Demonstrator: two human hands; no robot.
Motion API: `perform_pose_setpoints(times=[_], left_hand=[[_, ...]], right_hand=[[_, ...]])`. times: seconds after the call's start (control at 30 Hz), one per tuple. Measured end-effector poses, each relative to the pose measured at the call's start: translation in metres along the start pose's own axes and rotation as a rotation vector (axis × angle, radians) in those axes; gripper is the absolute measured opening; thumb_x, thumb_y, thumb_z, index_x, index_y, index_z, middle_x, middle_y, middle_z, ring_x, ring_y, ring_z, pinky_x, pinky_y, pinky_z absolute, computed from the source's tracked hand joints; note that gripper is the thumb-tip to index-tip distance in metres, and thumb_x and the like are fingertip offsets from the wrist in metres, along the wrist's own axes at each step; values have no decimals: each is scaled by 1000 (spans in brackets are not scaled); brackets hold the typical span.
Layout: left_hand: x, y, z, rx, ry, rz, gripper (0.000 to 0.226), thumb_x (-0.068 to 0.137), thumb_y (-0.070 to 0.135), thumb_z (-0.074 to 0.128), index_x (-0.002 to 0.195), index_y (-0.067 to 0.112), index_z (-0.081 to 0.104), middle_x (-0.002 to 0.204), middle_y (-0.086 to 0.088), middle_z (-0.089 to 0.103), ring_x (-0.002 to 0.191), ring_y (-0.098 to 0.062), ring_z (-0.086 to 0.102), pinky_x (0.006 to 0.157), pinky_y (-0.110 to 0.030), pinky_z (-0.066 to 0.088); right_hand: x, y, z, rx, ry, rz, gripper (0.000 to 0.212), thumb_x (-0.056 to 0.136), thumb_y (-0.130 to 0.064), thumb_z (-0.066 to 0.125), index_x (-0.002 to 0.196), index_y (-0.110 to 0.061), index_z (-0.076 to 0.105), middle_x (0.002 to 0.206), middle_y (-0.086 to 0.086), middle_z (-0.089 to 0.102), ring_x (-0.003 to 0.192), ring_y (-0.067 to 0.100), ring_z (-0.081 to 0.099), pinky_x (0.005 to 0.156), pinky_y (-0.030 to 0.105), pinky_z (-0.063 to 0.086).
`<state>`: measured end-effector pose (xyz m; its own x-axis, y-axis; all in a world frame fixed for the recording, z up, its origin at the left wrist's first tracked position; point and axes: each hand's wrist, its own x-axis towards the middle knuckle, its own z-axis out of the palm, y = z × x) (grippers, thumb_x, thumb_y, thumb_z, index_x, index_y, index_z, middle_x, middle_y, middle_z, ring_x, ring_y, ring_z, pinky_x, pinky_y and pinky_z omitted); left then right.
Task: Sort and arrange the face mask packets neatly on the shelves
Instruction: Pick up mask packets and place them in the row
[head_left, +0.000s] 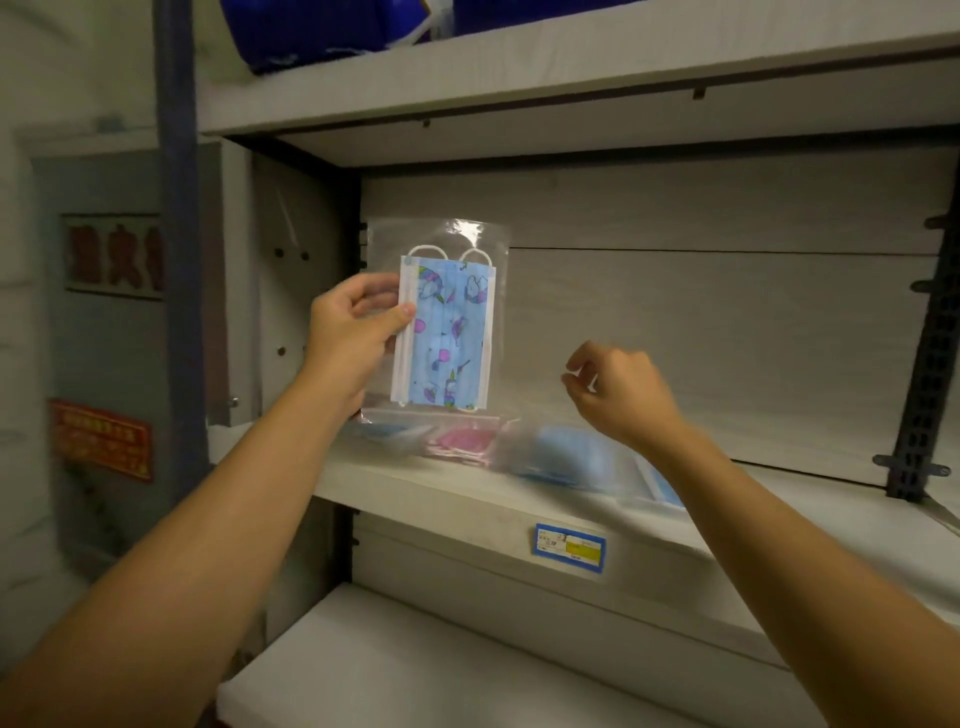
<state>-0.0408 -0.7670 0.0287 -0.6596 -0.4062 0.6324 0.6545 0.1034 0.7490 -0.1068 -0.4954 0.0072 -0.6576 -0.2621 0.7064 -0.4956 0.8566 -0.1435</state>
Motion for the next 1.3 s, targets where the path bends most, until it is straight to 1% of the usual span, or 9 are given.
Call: perform_pose_setpoints(times=[0.1, 0.17, 0.27, 0.4, 0.67, 0.8, 0.97, 1.1, 1.3], left_hand=[[9, 4, -24, 1, 36, 6, 21, 91, 3, 71, 103, 21, 70, 106, -2, 74, 96, -14, 74, 72, -29, 61], [13, 6, -40, 10, 48, 13, 22, 91, 3, 71, 101, 22, 70, 104, 0, 74, 92, -11, 74, 67, -22, 58], [20, 7, -64, 39, 49, 0, 20, 92, 5, 70, 106, 19, 70, 104, 4, 73, 91, -9, 74, 65, -20, 58], [35, 3, -96, 71, 31, -10, 20, 93, 7, 69, 111, 17, 69, 106, 5, 72, 95, -9, 73, 71, -26, 61], [62, -27, -126, 91, -5, -62, 19, 94, 12, 70, 111, 21, 68, 108, 9, 70, 98, -9, 71, 75, -29, 62], [82, -49, -126, 94, -20, -98, 20, 94, 12, 69, 111, 22, 67, 110, 9, 70, 99, -10, 70, 78, -32, 61], [109, -77, -117, 70, -43, -125, 19, 93, 10, 70, 106, 24, 67, 109, 6, 71, 98, -11, 70, 74, -30, 59], [134, -93, -108, 56, -86, -139, 20, 93, 9, 70, 100, 27, 67, 111, 3, 71, 101, -16, 70, 80, -37, 61], [159, -120, -94, 16, -138, -177, 22, 90, 5, 71, 100, 24, 69, 112, 0, 72, 103, -19, 71, 84, -43, 61]], right_hand=[[10, -30, 11, 29, 11, -53, 24, 98, -30, 59, 116, -16, 66, 99, 2, 72, 91, 26, 66, 74, 34, 53], [16, -50, 20, 51, -3, -66, 24, 98, -30, 60, 117, -17, 66, 99, 1, 72, 91, 25, 66, 77, 37, 56], [25, -77, 34, 72, -6, -71, 24, 97, -30, 61, 117, -17, 66, 98, 0, 71, 90, 23, 66, 79, 42, 58], [33, -107, 54, 94, 20, -57, 21, 97, -28, 61, 115, -17, 66, 96, -1, 70, 87, 21, 65, 77, 38, 57], [40, -130, 83, 79, -17, -24, 22, 98, -27, 61, 118, -16, 64, 100, 0, 70, 89, 20, 65, 82, 41, 58], [56, -129, 91, 63, 7, 0, 21, 97, -25, 63, 115, -16, 66, 98, 0, 71, 89, 21, 66, 82, 40, 58], [77, -122, 102, 49, 43, 1, 21, 95, -24, 63, 114, -16, 68, 96, 0, 72, 88, 23, 66, 79, 42, 58], [96, -114, 109, 12, 60, 9, 20, 94, -20, 63, 112, -13, 69, 95, 2, 71, 86, 23, 63, 76, 34, 53], [113, -103, 118, -18, 44, 26, 20, 92, -20, 62, 110, -14, 69, 91, -1, 68, 84, 22, 61, 76, 34, 53]])
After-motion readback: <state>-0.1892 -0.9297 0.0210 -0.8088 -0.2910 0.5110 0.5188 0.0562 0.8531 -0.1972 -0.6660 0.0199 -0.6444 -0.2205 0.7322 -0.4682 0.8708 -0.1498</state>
